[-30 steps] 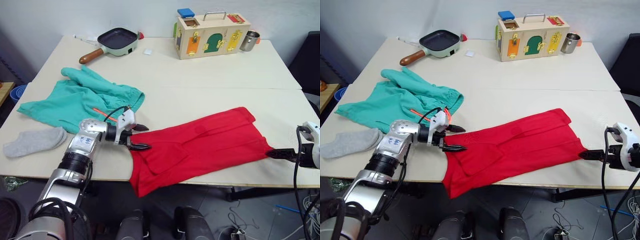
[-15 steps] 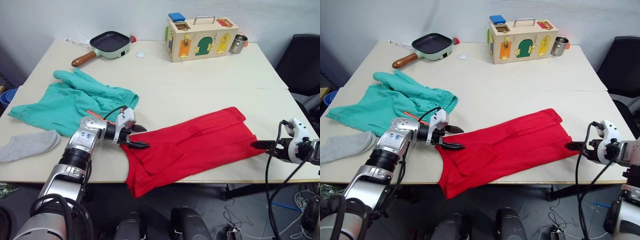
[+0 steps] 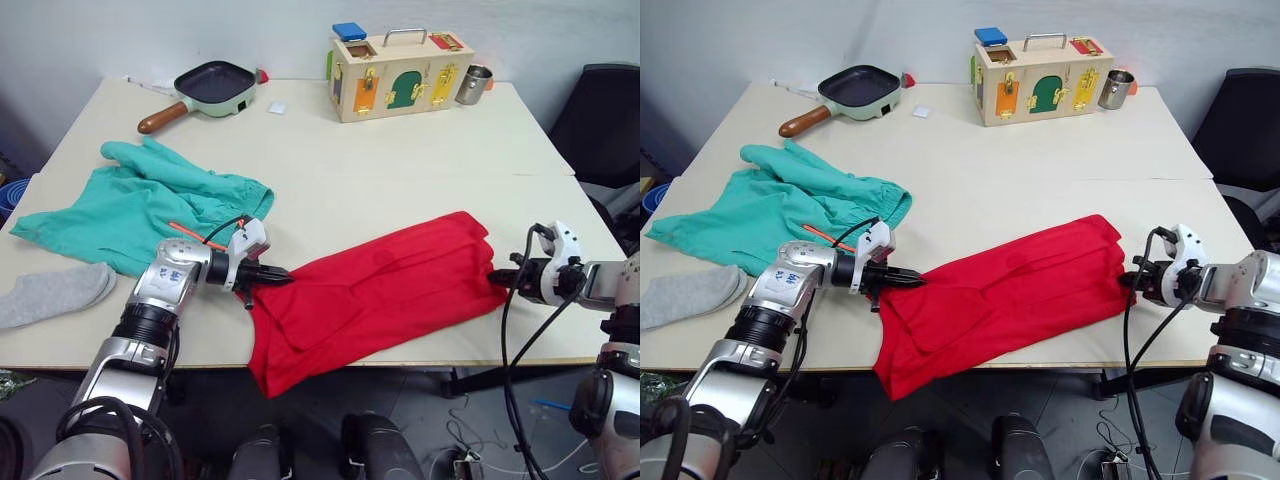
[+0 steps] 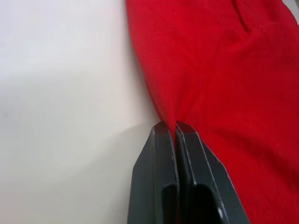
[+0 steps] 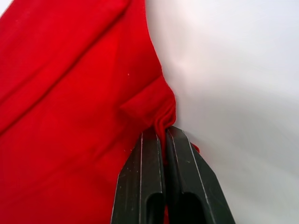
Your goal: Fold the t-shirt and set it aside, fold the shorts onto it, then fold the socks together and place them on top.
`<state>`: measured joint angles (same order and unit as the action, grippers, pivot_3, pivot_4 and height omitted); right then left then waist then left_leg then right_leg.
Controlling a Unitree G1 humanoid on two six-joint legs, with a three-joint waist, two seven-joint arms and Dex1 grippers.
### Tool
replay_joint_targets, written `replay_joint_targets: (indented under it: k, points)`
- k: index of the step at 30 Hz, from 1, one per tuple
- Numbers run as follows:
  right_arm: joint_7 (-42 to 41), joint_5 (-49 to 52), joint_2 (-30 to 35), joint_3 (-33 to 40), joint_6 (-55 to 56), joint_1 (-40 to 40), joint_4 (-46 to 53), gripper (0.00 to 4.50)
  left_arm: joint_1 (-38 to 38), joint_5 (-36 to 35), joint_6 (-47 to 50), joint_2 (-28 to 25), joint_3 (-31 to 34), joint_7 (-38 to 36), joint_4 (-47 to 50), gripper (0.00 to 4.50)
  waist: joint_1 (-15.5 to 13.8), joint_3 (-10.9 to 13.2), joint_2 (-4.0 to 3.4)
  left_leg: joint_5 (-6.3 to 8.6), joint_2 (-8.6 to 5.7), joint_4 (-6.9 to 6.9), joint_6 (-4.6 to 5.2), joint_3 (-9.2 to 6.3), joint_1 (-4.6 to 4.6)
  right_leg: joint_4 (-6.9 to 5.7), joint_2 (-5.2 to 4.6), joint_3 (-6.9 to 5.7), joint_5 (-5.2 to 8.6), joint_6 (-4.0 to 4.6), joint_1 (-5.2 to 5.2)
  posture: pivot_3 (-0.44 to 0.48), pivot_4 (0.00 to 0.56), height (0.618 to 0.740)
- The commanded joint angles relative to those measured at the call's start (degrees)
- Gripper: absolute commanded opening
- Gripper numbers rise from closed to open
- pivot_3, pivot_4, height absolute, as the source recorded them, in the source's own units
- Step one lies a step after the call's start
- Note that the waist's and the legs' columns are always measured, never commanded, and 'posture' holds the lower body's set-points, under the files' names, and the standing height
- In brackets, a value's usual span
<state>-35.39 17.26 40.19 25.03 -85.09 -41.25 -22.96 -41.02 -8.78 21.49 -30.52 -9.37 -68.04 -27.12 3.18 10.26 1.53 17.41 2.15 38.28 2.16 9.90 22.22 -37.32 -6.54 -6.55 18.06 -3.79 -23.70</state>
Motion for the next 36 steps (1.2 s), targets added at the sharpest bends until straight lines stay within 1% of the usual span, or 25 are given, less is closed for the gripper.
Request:
replay_joint_targets:
  k: [1,2,5,9,13,15,19,21,23,26,29,30,31,32,33,36]
  points:
    - [-0.2,1.0,0.4,-2.3,4.3,-2.5,-2.6,0.0,1.9,-2.6,4.7,-0.2,3.5,3.1,5.0,0.04,0.0,0.0,-0.07,0.0,0.0,0.0,0.0,0.01,0.01,0.0,0.0,0.01,0.0,0.0,-0.01,0.0,0.15,0.74]
    - [0.0,0.3,0.6,-3.5,7.2,-3.3,-4.0,0.0,2.8,-3.4,6.5,-0.1,4.3,4.0,6.7,0.04,0.0,0.1,-0.11,0.0,0.0,0.0,0.0,0.01,0.01,0.0,0.0,0.01,0.0,0.0,-0.01,0.0,0.15,0.74]
    - [-0.3,-3.7,1.5,-9.3,20.5,-7.0,-11.4,0.0,7.2,-5.4,12.0,0.1,6.7,8.3,14.0,0.04,0.2,0.1,-0.19,-0.01,-0.01,-0.02,0.01,0.05,-0.01,0.01,0.0,0.05,0.0,0.0,-0.01,0.0,0.15,0.74]
    - [0.5,-8.5,1.6,-14.0,36.8,-14.4,-24.6,0.0,12.6,-7.7,17.3,1.8,9.9,15.1,22.4,0.04,0.0,0.2,-0.33,-0.01,-0.04,-0.04,0.02,0.08,-0.01,0.04,0.0,0.08,0.0,0.0,-0.03,0.0,0.15,0.74]
    - [1.5,-11.9,0.9,-16.9,49.1,-20.5,-35.7,0.0,16.7,-10.7,22.1,5.1,12.7,21.7,30.2,0.04,-0.3,0.2,-0.38,-0.02,-0.04,-0.1,0.0,0.08,0.01,0.01,0.01,0.07,0.0,-0.01,-0.03,0.0,0.15,0.74]
    - [3.5,-13.2,-0.1,-17.5,55.2,-23.7,-40.6,0.0,19.2,-11.8,23.9,8.4,14.0,26.6,34.4,0.04,-0.3,0.2,-0.39,-0.03,-0.05,-0.12,0.01,0.08,0.04,-0.04,0.01,0.06,0.0,-0.01,-0.02,0.0,0.15,0.74]
    - [5.6,-14.9,-1.0,-18.1,61.8,-27.2,-46.4,0.0,21.4,-12.9,25.5,12.0,14.6,32.1,38.7,0.04,-0.5,0.2,-0.39,-0.03,-0.06,-0.14,0.01,0.06,0.06,-0.03,0.02,0.05,-0.01,-0.02,-0.02,0.0,0.15,0.74]
    - [7.0,-15.6,-1.5,-18.0,64.4,-28.4,-48.1,0.0,22.1,-13.2,25.8,13.8,14.2,34.5,40.3,0.04,-0.7,0.2,-0.39,-0.03,-0.05,-0.14,0.01,0.06,0.06,-0.03,0.03,0.06,-0.01,-0.02,-0.02,0.0,0.15,0.74]
    - [7.9,-16.0,-2.0,-17.8,66.4,-29.2,-49.5,0.0,23.1,-13.3,26.5,15.5,12.3,36.1,42.1,0.04,-0.8,0.2,-0.39,-0.03,-0.06,-0.14,0.01,0.07,0.07,-0.01,0.03,0.07,-0.01,-0.02,-0.02,0.0,0.15,0.74]
    - [7.7,-16.7,-2.6,-18.0,68.1,-29.3,-50.7,0.0,23.6,-13.0,27.2,15.5,9.8,36.7,43.3,0.04,-1.2,0.2,-0.4,-0.03,-0.06,-0.16,0.01,0.08,0.06,-0.01,0.03,0.07,-0.01,-0.02,-0.02,0.0,0.15,0.74]
    - [6.3,-16.5,-2.5,-17.4,67.1,-29.4,-51.1,0.0,22.8,-13.2,27.9,14.5,9.9,37.2,43.1,0.04,-1.4,0.2,-0.4,-0.04,-0.04,-0.14,0.0,0.07,0.06,0.03,0.06,0.07,-0.01,-0.02,-0.02,0.0,0.15,0.74]
    - [5.2,-16.3,-2.3,-17.3,66.6,-29.6,-51.1,0.51,22.4,-13.3,28.3,13.9,10.2,37.4,42.9,0.0,-1.4,0.2,-0.4,-0.04,-0.04,-0.15,0.0,0.07,0.06,0.21,0.06,0.07,-0.01,-0.02,-0.02,0.0,0.15,0.74]
    - [4.7,-16.2,-2.1,-17.2,66.3,-29.6,-51.1,0.75,22.1,-13.1,28.3,13.3,10.4,37.6,42.8,0.23,-1.4,0.2,-0.4,-0.04,-0.04,-0.15,0.0,0.07,0.06,0.25,0.06,0.07,-0.01,-0.02,-0.01,0.0,0.15,0.74]
    - [3.6,-16.3,-1.6,-17.3,65.9,-29.7,-50.9,1.04,21.6,-13.4,28.4,12.0,10.2,36.5,42.7,0.48,-1.4,0.2,-0.4,-0.04,-0.04,-0.15,0.0,0.07,0.06,0.25,0.06,0.07,-0.01,-0.02,-0.01,0.0,0.15,0.74]
    - [0.8,-16.7,-0.7,-17.9,64.5,-29.8,-50.5,1.41,20.9,-14.1,28.8,9.6,9.8,33.9,42.8,0.71,-1.4,0.2,-0.41,-0.04,-0.04,-0.15,0.0,0.07,0.07,0.24,0.07,0.07,-0.01,-0.02,-0.01,0.0,0.15,0.74]
    - [-7.5,-17.8,2.6,-19.9,60.3,-30.0,-49.0,2.48,18.6,-15.8,30.4,2.1,8.3,27.0,42.1,1.64,-1.5,0.3,-0.56,-0.06,-0.01,-0.18,-0.03,0.06,0.08,0.26,0.1,0.04,-0.01,-0.02,-0.03,0.0,0.15,0.74]
